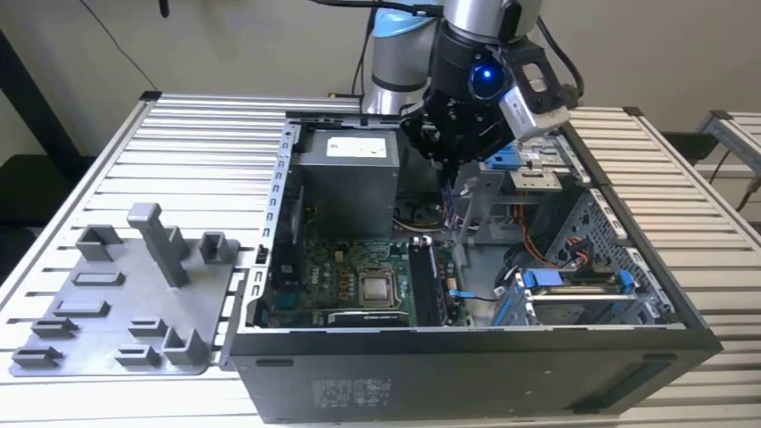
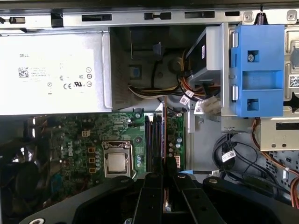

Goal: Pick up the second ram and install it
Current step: 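Insert the second ram into the second slot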

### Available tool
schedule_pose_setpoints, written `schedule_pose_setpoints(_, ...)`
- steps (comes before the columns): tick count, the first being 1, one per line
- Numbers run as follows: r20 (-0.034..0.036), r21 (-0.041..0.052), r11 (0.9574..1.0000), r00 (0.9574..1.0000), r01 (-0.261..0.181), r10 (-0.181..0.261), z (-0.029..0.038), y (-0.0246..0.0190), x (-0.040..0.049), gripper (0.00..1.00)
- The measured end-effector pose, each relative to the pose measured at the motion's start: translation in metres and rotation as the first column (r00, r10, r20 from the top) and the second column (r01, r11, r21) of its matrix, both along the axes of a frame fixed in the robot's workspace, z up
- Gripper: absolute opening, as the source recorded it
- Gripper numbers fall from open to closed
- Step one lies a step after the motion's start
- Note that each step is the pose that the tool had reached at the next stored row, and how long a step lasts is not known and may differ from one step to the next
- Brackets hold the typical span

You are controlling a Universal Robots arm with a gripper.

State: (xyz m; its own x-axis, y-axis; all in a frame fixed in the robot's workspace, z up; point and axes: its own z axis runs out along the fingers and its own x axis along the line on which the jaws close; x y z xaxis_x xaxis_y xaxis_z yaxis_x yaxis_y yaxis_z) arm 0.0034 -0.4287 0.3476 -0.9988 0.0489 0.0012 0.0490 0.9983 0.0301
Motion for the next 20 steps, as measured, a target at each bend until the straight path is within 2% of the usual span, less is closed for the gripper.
schedule_pose_setpoints(11, 0.0, 0.0, 1.0, 1.0, -0.007, 0.007, -0.0191, -0.0013, 0.0001, 0.14)
schedule_pose_setpoints(14, 0.0001, 0.0001, 1.0, 1.0, -0.008, 0.008, -0.0213, -0.0013, 0.0001, 0.14)
schedule_pose_setpoints(20, 0.0003, 0.0, 1.0, 1.0, -0.008, 0.008, -0.0215, -0.0013, 0.0, 0.14)
